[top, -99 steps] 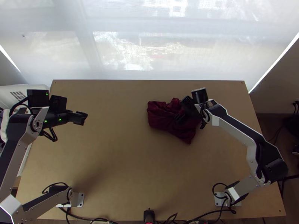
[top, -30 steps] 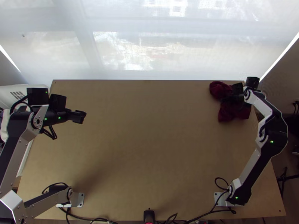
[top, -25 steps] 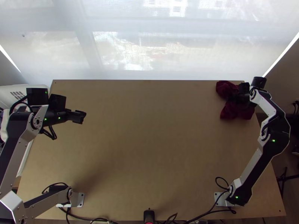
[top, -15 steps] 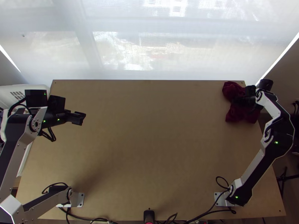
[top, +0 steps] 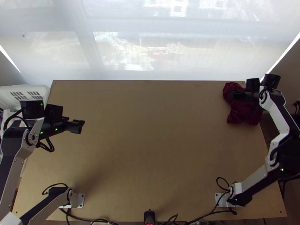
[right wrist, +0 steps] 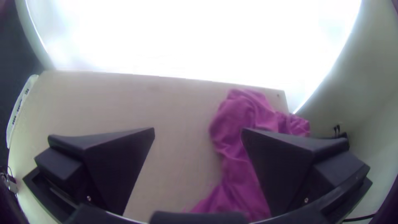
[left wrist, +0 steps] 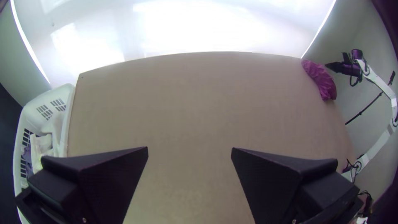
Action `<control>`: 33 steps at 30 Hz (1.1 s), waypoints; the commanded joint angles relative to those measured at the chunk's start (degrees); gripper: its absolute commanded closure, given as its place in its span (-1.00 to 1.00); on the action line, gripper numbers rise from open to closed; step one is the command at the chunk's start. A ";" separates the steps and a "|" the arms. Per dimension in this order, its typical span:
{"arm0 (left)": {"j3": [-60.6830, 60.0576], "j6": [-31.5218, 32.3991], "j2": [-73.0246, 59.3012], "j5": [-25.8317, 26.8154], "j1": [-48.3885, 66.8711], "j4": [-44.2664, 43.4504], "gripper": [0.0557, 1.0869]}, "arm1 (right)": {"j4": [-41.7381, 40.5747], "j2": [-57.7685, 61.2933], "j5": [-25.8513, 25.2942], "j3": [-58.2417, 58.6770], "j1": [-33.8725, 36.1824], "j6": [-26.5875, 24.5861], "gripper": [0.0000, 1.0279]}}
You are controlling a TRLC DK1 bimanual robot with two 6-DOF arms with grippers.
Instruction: Fold the t-shirt
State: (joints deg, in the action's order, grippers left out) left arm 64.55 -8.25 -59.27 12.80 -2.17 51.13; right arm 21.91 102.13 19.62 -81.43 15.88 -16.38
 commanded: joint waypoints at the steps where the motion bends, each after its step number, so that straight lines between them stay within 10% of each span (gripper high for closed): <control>1: -8.13 1.57 6.71 -0.05 -0.20 -0.42 -0.90 | -11.89 -23.55 1.74 18.50 -9.38 3.29 -0.91; 5: -13.67 0.43 13.74 -6.64 -0.55 -6.75 -0.90 | -21.47 -38.76 1.21 32.91 -16.93 4.60 -0.91; 13: -24.39 8.34 23.14 -10.95 -0.64 -18.97 -0.90 | -41.16 -57.92 -23.66 55.41 -32.40 12.34 -0.91; 19: -32.91 5.88 31.14 -13.59 -0.37 -23.89 -0.90 | -39.84 -68.46 -33.50 64.03 -42.16 3.55 -0.91; 28: -45.22 -3.35 49.42 -15.70 -0.46 -28.63 -0.90 | -30.00 -102.65 -36.23 75.63 -48.49 5.22 -0.91; 33: -51.11 -2.30 58.21 -18.16 -1.60 -30.13 -0.90 | -24.20 -102.39 -37.19 75.28 -50.60 4.87 -0.91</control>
State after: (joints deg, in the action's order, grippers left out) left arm 21.23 -9.32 -11.20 -3.16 -2.66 23.31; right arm -9.65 10.41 -15.66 -9.63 -30.96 -11.25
